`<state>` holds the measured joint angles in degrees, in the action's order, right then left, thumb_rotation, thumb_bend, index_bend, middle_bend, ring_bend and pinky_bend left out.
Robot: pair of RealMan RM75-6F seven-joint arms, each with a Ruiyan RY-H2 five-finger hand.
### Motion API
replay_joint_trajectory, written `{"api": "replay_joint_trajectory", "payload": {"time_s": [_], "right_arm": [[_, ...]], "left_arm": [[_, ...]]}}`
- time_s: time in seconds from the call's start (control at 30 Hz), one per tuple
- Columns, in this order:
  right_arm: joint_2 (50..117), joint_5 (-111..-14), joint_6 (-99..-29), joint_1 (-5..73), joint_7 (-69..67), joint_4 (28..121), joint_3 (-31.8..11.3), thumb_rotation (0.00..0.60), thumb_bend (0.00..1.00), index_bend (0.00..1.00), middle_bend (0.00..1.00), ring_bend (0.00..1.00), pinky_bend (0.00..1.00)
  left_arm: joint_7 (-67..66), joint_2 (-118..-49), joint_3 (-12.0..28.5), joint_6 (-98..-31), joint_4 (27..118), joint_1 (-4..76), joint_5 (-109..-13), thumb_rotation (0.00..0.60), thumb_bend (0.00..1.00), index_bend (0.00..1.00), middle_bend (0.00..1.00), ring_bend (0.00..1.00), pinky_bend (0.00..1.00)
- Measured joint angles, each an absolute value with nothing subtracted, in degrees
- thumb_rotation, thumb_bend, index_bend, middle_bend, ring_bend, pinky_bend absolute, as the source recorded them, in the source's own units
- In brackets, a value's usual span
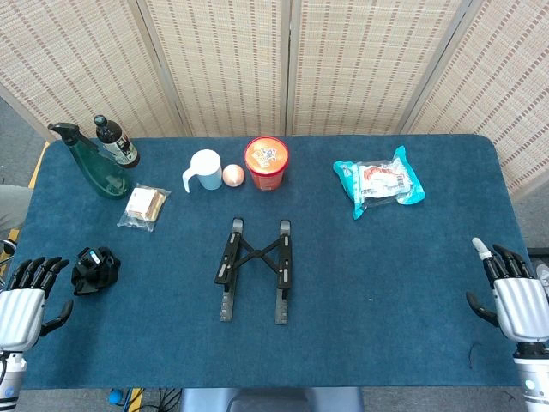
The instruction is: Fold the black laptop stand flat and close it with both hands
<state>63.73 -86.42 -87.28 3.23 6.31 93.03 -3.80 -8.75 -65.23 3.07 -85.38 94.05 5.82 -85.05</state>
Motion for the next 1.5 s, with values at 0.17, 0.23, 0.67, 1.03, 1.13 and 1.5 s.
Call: {"api": "replay_joint_trajectory", "payload": {"time_s": [0.17, 0.23, 0.67, 1.03, 1.13, 1.5], "right_arm": [[63.71, -86.7, -87.53, 3.17, 5.99, 93.19, -3.84, 0.6, 0.21, 0.04, 0.23, 0.13, 0.18], [63.65, -87.11, -87.55, 3.26, 5.41, 93.38, -3.82, 0.6, 0.21, 0.04, 0.23, 0.13, 0.18], [61.56, -92.74, -83.23, 7.32, -2.23, 97.31, -3.08, 0.6, 0.21, 0.04, 0.23, 0.13, 0.18], [60.41, -100.63, -76.57, 13.6, -9.36, 98.61, -0.31, 0.6, 0.21, 0.04, 0.24, 0.13, 0.18], [60.51, -102.13, -74.68, 15.2, -10.13, 98.04, 0.53, 0.6, 0.21, 0.08, 0.27, 0.15, 0.19], [62.31, -106.58, -67.4, 21.45, -14.42, 95.73, 3.86, 0.6, 0.21, 0.14, 0.32, 0.18, 0.22]], "left_arm": [[-8.73, -65.21, 3.16, -85.55, 93.97, 5.95, -85.33, 0.6, 0.31, 0.15, 0.14, 0.09, 0.06], [-8.55, -65.18, 3.23, -85.78, 93.85, 5.95, -85.52, 0.6, 0.31, 0.15, 0.14, 0.09, 0.06], [-8.64, -64.89, 3.12, -85.76, 94.36, 6.01, -85.73, 0.6, 0.31, 0.15, 0.14, 0.09, 0.06], [-9.32, -65.09, 3.43, -85.08, 94.84, 6.76, -85.7, 0.6, 0.31, 0.15, 0.14, 0.09, 0.06], [-9.56, -65.01, 3.51, -84.89, 95.02, 6.98, -85.72, 0.6, 0.31, 0.15, 0.14, 0.09, 0.06], [-11.17, -65.06, 3.68, -84.44, 96.37, 7.49, -85.43, 0.6, 0.31, 0.15, 0.14, 0.09, 0.06]]}}
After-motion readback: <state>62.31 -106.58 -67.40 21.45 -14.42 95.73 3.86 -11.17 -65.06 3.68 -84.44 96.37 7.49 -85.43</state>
